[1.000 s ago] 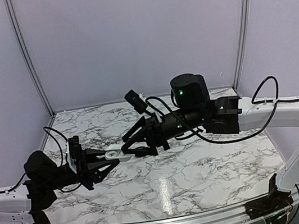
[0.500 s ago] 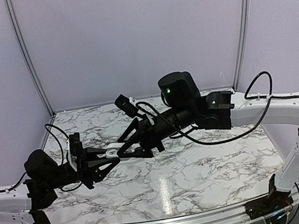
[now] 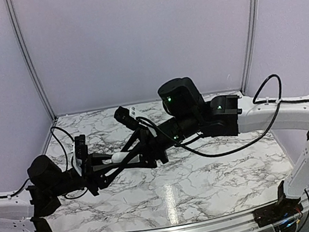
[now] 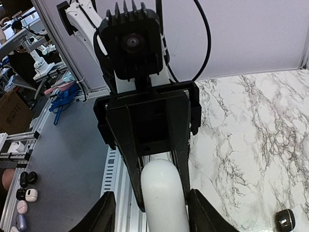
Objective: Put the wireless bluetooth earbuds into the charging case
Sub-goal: Close the charging case with the earbuds, then place the charging case with the earbuds at the center of the board.
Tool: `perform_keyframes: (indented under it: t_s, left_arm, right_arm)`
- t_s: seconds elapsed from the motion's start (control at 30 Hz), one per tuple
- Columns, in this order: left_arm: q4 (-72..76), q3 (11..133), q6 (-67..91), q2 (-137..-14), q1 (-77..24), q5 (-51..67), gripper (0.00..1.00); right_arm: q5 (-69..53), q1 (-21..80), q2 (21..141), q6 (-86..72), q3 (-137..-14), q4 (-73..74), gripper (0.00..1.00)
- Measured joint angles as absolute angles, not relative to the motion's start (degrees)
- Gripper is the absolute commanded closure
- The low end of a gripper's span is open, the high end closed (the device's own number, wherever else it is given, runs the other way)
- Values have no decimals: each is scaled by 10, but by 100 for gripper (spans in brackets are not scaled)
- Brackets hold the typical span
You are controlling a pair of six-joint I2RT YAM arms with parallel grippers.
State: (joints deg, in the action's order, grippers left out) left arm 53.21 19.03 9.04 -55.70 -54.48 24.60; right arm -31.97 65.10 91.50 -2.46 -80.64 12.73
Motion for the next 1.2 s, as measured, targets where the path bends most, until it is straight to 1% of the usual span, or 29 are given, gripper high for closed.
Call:
perform_keyframes:
  t_s: [0.27,0.4,0.53,0.63,0.8,1.0,1.2]
  left_arm:
    - [533,199,114,-574,-544,235,100]
    - [516,208,153,-591,-528,200,100]
    - [455,232,206,-624,-479,145,100]
    - [420,236,244,-652,-447,112,100]
    - [401,236,303,-719,-440,84,100]
    - [404,240,382,-825,-455,59,100]
    - [420,285,443,-929,-481,43,100]
  right_arm:
    - [-288,651,897,-14,-791,130,32]
    - [-268,620,851,-25,-745,124,22]
    - [-230,583,788,-32,-704,122,17]
    - [-206,562,748,-37,-676,109,14]
    - [-184,536,707,-57,-612,84,12]
    - [-173,523,696,-72,-573,75,11]
    - [-174,523,695,-75,-570,67,10]
